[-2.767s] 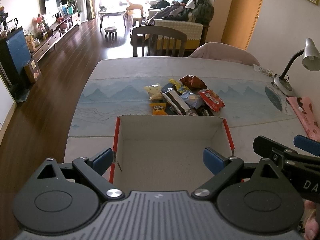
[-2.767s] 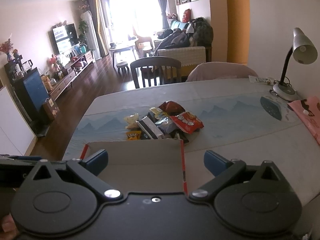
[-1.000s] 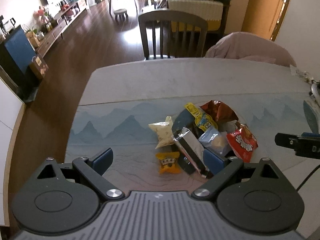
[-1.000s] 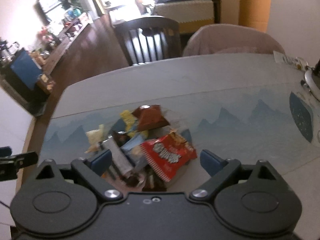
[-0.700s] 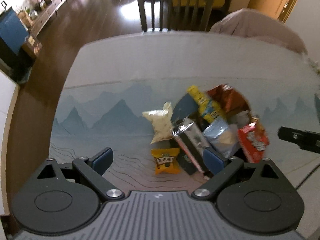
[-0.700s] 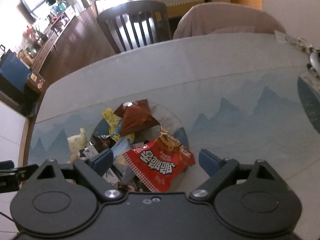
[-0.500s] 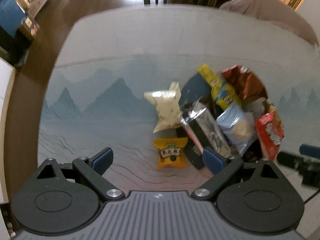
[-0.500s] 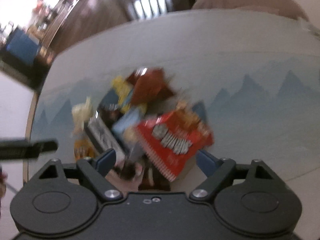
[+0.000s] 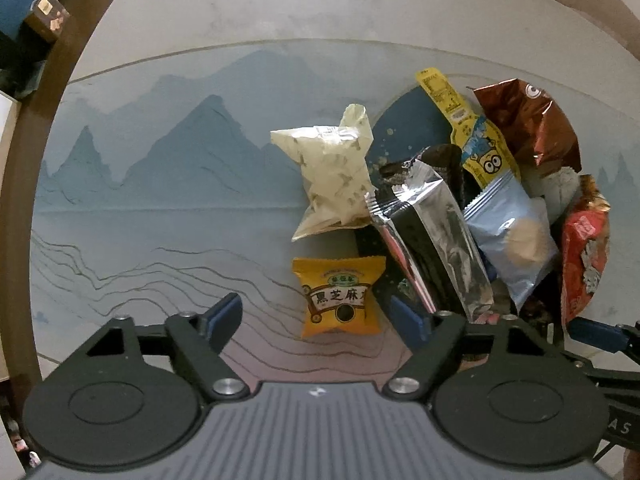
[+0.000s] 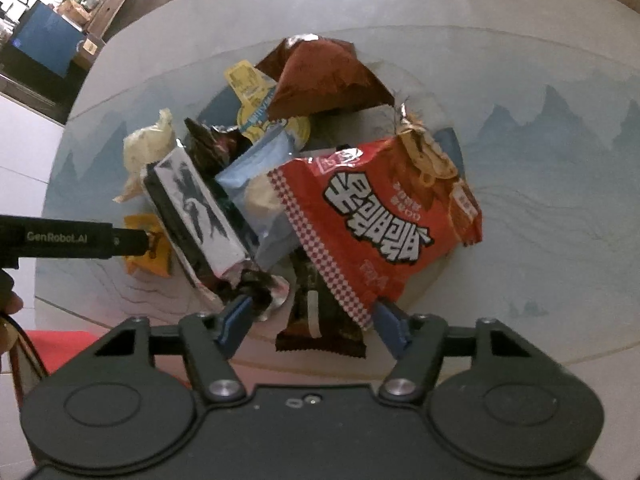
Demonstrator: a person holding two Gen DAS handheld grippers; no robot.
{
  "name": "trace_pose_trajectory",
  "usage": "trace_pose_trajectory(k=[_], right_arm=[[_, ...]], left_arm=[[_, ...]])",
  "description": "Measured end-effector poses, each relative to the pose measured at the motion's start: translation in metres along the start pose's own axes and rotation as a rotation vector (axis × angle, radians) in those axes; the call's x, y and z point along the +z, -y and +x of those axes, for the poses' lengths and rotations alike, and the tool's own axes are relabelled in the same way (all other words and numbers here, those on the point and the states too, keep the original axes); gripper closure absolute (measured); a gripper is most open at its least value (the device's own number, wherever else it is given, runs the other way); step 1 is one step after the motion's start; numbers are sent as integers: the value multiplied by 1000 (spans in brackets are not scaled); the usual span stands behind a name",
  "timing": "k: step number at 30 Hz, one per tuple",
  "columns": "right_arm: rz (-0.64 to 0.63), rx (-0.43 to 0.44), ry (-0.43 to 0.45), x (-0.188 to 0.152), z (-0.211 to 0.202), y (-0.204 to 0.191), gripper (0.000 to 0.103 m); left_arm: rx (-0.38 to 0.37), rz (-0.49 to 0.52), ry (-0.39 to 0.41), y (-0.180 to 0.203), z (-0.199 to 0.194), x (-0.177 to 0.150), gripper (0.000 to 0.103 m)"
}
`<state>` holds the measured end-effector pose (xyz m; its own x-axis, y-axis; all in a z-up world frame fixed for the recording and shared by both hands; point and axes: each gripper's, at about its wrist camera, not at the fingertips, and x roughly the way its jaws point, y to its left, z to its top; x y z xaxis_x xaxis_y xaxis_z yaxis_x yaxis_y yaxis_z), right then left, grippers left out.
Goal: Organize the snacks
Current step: 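Reach the left tool to the yellow packet while the right tool reaches the dark chocolate bar, then close the left tool on the yellow packet while the right tool grasps the dark bar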
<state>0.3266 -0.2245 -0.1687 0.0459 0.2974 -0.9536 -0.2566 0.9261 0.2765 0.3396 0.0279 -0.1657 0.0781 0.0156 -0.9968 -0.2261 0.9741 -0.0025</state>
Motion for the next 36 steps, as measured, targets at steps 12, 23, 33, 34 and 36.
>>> trace_pose_trajectory(k=[12,23,33,34,36], right_arm=[[-42,-39,5,-5,11,-7,57],[-38,-12,11,-13,5,-7,69],[-36,36,39,-27,-20,-7,80],[-39,33,45,-28,-21,-7,81],[-33,34,47,-31,-24,-3,82]], left_arm=[[-12,-17,-24,-4,20,7,54],[-35,-41,11,-17,16,-5,70],[-62,-84,47,-37,2,-18,71],[-66,-87,51,-39,1,-19,71],[-72,-87,64,-43,-6,-24,71]])
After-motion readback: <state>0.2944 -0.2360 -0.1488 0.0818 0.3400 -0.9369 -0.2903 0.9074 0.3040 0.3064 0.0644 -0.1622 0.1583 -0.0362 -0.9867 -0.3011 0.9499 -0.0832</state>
